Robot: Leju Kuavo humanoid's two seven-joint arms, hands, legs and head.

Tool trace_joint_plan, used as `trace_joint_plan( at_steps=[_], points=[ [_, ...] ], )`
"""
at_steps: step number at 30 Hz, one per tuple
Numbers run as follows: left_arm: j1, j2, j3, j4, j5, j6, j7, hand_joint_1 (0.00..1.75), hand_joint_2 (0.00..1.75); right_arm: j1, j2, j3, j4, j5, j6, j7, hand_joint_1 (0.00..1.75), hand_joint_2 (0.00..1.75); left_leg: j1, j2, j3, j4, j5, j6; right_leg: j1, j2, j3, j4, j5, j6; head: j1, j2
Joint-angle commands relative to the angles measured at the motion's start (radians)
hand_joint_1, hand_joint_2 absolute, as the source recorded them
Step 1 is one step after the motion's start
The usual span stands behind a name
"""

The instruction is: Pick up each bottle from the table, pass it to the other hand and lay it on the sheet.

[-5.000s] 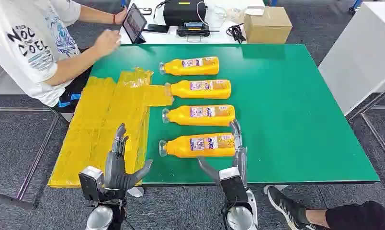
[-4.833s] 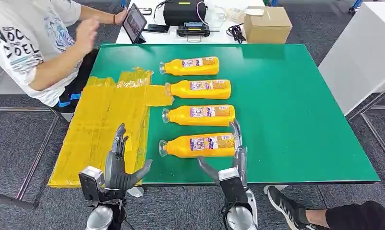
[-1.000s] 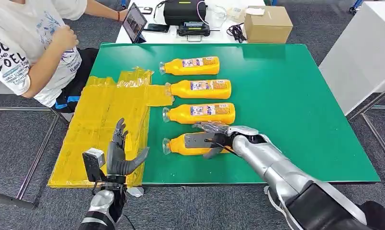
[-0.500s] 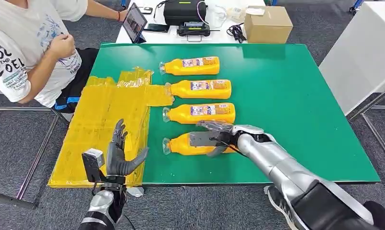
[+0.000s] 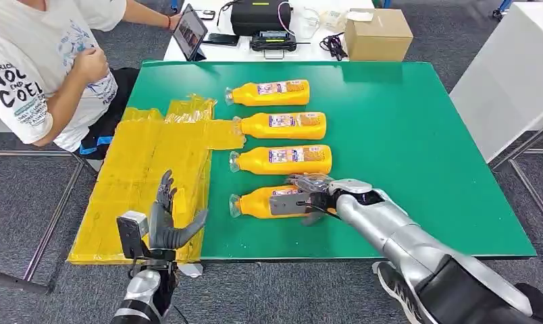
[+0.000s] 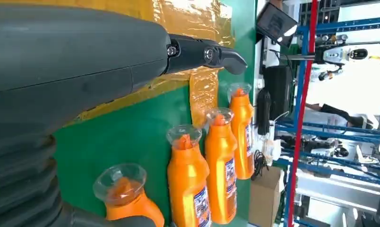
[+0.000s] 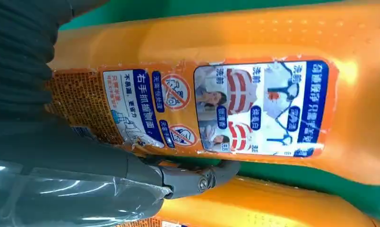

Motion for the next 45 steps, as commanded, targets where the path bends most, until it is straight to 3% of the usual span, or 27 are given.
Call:
trace_joint_plan(
  at_steps=[1,12,13,14,15,22,27,38,42,45],
  points=[
    [-0.013,0.016,0.004,0.048,0.008,-0.010,0.005,0.00,1.75,-0.054,-0.003,0.103,0.067,0.014,0.007,0.010,0.00,1.75,0.001,0.001,0.004,0.000,-0.002,-0.002,0.001,0.000,0.004,0.000,-0.002,-0.002,0.000,0.000],
    [-0.011,0.001,0.016,0.068,0.037,-0.044,0.001,0.00,1.75,-0.061,0.024,0.168,0.137,0.050,0.016,0.025,0.05,1.75,0.001,0.001,0.004,0.000,-0.002,-0.002,0.001,0.000,0.004,-0.001,-0.001,-0.002,0.000,0.000],
    [-0.007,0.001,0.017,0.062,0.038,-0.045,0.001,0.00,1.75,-0.056,0.026,0.165,0.137,0.051,0.003,0.025,0.49,1.75,0.001,0.002,0.007,0.001,-0.003,-0.002,0.002,0.001,0.006,0.000,-0.003,-0.003,0.000,0.000],
    [-0.003,0.000,0.018,0.058,0.039,-0.047,0.001,0.00,1.75,-0.053,0.025,0.163,0.137,0.052,-0.007,0.026,1.59,1.75,0.001,0.001,0.005,0.000,-0.002,-0.002,0.001,0.001,0.005,-0.001,-0.001,-0.002,0.000,0.000],
    [0.000,0.000,0.018,0.053,0.040,-0.049,0.001,0.00,1.75,-0.050,0.024,0.166,0.135,0.062,-0.020,0.031,1.75,1.75,0.002,0.002,0.006,0.000,-0.003,-0.002,0.002,0.001,0.007,-0.001,-0.002,-0.003,0.000,0.000],
    [0.054,-0.012,0.003,-0.001,0.032,-0.051,0.001,0.00,1.75,0.022,-0.049,0.122,0.034,0.047,-0.078,0.011,1.75,1.75,0.002,-0.001,0.006,-0.001,-0.002,-0.002,0.002,-0.002,0.007,-0.002,-0.002,-0.002,0.000,0.000],
    [0.068,-0.014,0.001,-0.020,0.031,-0.053,0.001,0.00,1.75,0.126,-0.083,-0.003,-0.078,0.013,-0.193,-0.025,1.75,1.75,0.003,-0.003,0.007,0.000,-0.002,-0.002,0.003,-0.004,0.009,-0.002,-0.003,-0.003,0.000,0.000],
    [0.071,-0.013,0.003,-0.026,0.031,-0.055,0.001,0.00,1.75,0.139,-0.085,-0.024,-0.104,0.032,-0.196,-0.011,1.75,1.75,0.002,0.000,0.006,0.000,-0.002,-0.002,0.002,-0.001,0.006,-0.001,-0.001,-0.002,0.000,0.000],
    [0.108,-0.017,0.021,-0.084,0.032,-0.042,-0.002,0.00,1.75,0.385,-0.049,-0.298,-0.382,0.082,-0.438,-0.077,1.75,1.75,0.002,-0.002,0.007,-0.002,-0.002,-0.001,0.003,-0.002,0.007,-0.003,-0.001,-0.002,0.000,0.000],
    [0.147,-0.023,0.042,-0.141,0.031,-0.026,0.001,0.00,1.75,0.585,0.046,-0.479,-0.681,0.204,-0.580,-0.106,1.75,1.75,0.003,0.001,0.007,-0.001,-0.003,-0.002,0.003,0.001,0.007,-0.002,-0.002,-0.002,0.001,0.000]
  ],
)
